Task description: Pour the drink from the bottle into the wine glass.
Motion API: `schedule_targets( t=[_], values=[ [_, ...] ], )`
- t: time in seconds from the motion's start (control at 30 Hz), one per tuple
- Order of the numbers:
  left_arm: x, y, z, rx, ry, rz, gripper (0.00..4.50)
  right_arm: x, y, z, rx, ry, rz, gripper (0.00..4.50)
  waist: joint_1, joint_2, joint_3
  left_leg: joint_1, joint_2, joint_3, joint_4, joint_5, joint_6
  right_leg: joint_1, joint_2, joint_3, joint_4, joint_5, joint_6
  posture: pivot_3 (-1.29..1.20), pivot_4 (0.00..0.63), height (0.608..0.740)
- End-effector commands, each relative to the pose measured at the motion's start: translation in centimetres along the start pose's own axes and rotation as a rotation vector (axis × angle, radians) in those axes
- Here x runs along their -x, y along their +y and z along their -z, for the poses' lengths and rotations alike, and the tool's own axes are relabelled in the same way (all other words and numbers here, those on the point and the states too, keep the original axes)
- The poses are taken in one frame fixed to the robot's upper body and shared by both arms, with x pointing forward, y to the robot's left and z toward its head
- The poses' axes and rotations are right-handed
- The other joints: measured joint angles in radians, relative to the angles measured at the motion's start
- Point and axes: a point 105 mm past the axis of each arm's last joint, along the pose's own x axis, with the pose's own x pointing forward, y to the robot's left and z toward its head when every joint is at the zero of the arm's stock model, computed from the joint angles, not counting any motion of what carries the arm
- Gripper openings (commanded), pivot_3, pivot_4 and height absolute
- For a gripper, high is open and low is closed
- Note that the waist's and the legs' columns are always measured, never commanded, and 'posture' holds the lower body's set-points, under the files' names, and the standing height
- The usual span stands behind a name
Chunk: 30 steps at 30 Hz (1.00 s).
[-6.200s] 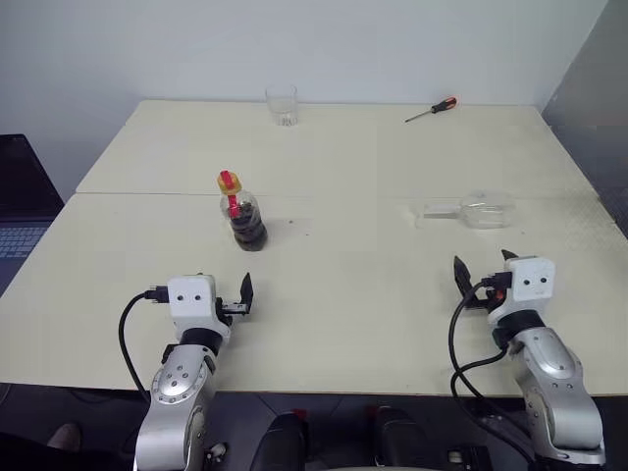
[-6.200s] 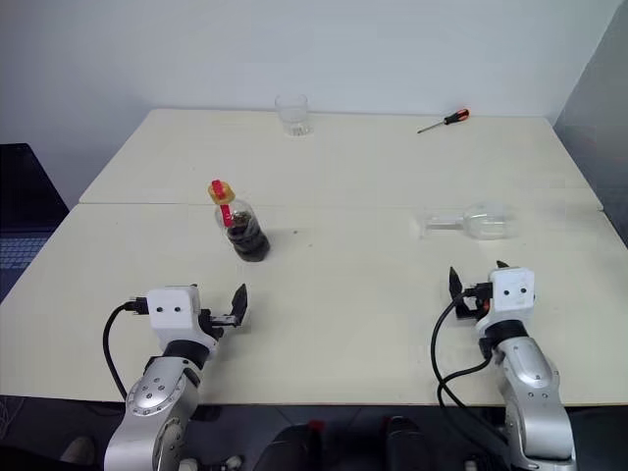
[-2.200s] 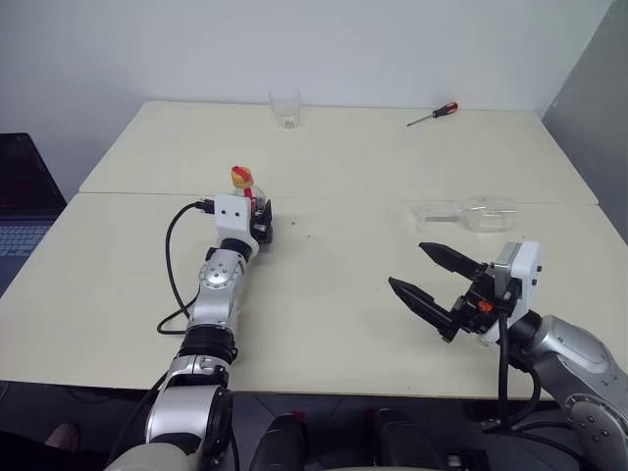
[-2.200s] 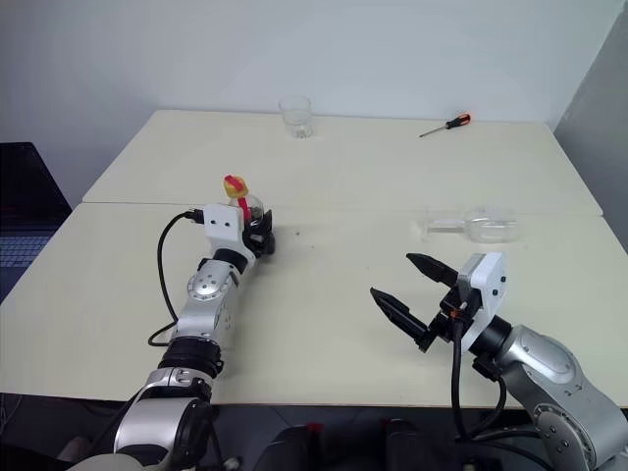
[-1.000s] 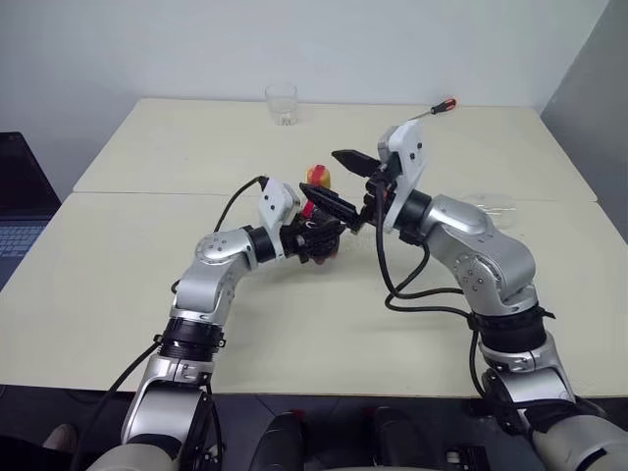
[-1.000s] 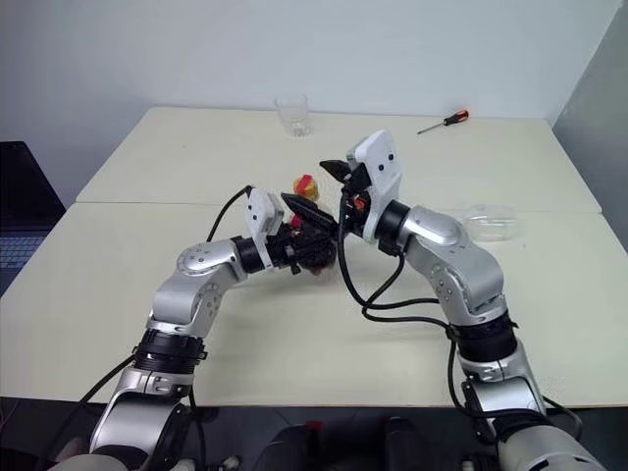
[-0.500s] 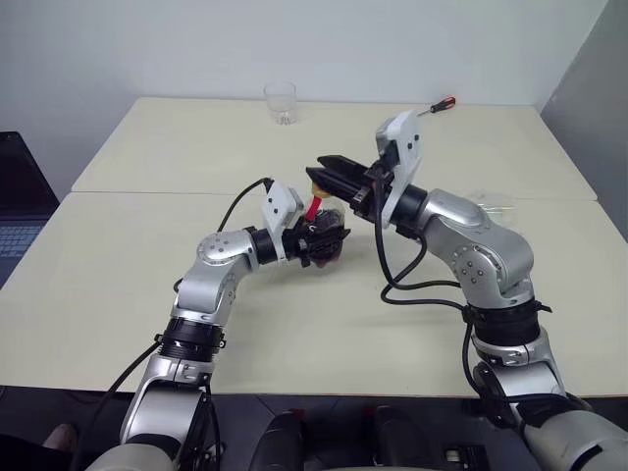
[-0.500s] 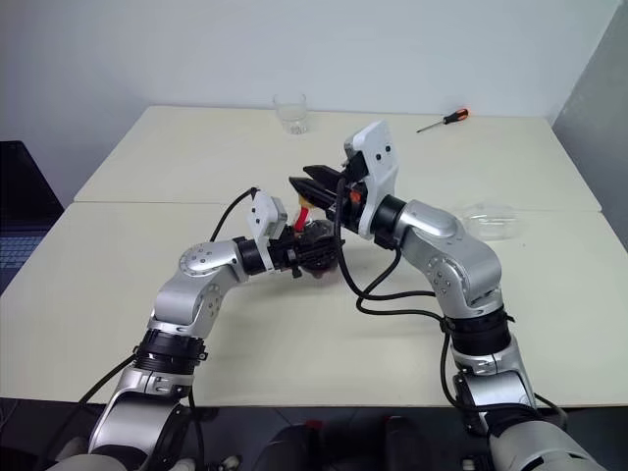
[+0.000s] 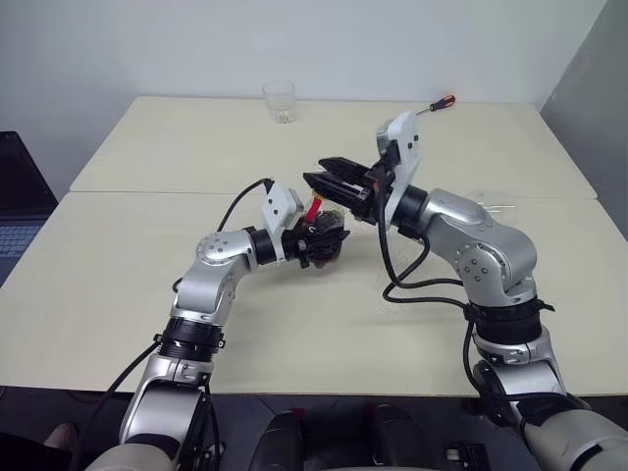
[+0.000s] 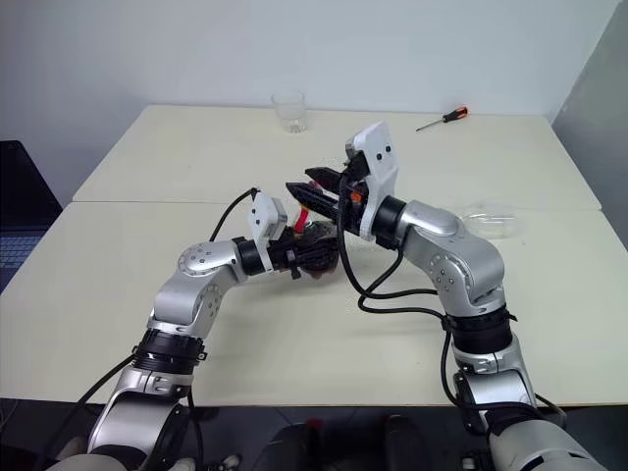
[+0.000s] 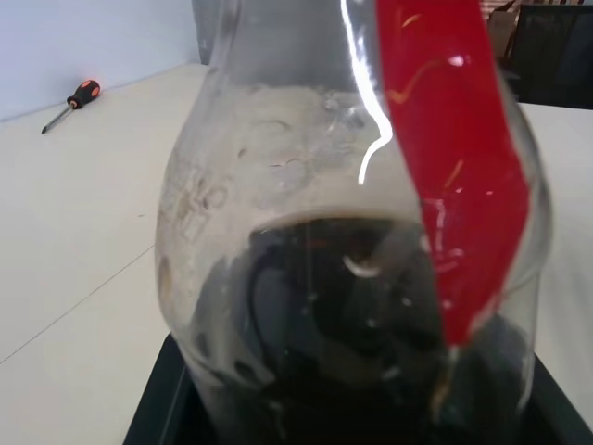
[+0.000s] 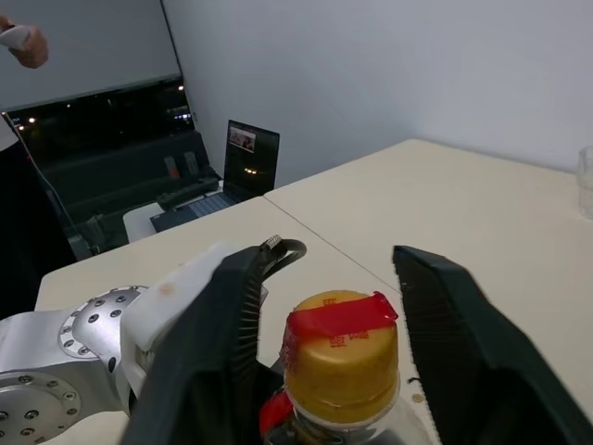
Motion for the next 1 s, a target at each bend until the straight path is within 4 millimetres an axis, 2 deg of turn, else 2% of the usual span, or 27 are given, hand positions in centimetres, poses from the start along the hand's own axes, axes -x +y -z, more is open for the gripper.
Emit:
schedule_targets(
  t=[0.03,0.63,0.73,0.83,1.0],
  values=[
    [-0.22,0.34,-2.09,-0.064,-0.058,0.001,2.02,-0.17,0.78,-2.00,0.030,-0.053,-0.041,2.96,0.000,0.000,0.000,0.000,0.000,0.000,0.000,0.000,0.000,0.000,0.000,0.000,0.000,0.000,0.000,0.00,0.150,0.740],
    [-0.40,0.31,-2.27,-0.071,-0.062,0.012,2.02,-0.46,0.28,-1.31,0.018,-0.030,-0.045,2.96,0.000,0.000,0.000,0.000,0.000,0.000,0.000,0.000,0.000,0.000,0.000,0.000,0.000,0.000,0.000,0.00,0.150,0.740],
    [-0.46,0.21,-2.27,-0.070,-0.063,0.016,2.02,-0.47,0.19,-1.34,0.013,-0.032,-0.045,2.39,0.000,0.000,0.000,0.000,0.000,0.000,0.000,0.000,0.000,0.000,0.000,0.000,0.000,0.000,0.000,0.00,0.150,0.740],
    [-0.47,0.10,-2.23,-0.071,-0.062,0.019,2.02,-0.46,0.13,-1.35,0.009,-0.035,-0.045,1.35,0.000,0.000,0.000,0.000,0.000,0.000,0.000,0.000,0.000,0.000,0.000,0.000,0.000,0.000,0.000,0.00,0.150,0.740],
    [-0.59,-0.03,-2.25,-0.071,-0.064,0.024,2.02,-0.42,0.14,-1.34,0.004,-0.035,-0.049,1.28,0.000,0.000,0.000,0.000,0.000,0.000,0.000,0.000,0.000,0.000,0.000,0.000,0.000,0.000,0.000,0.00,0.150,0.740]
  ],
)
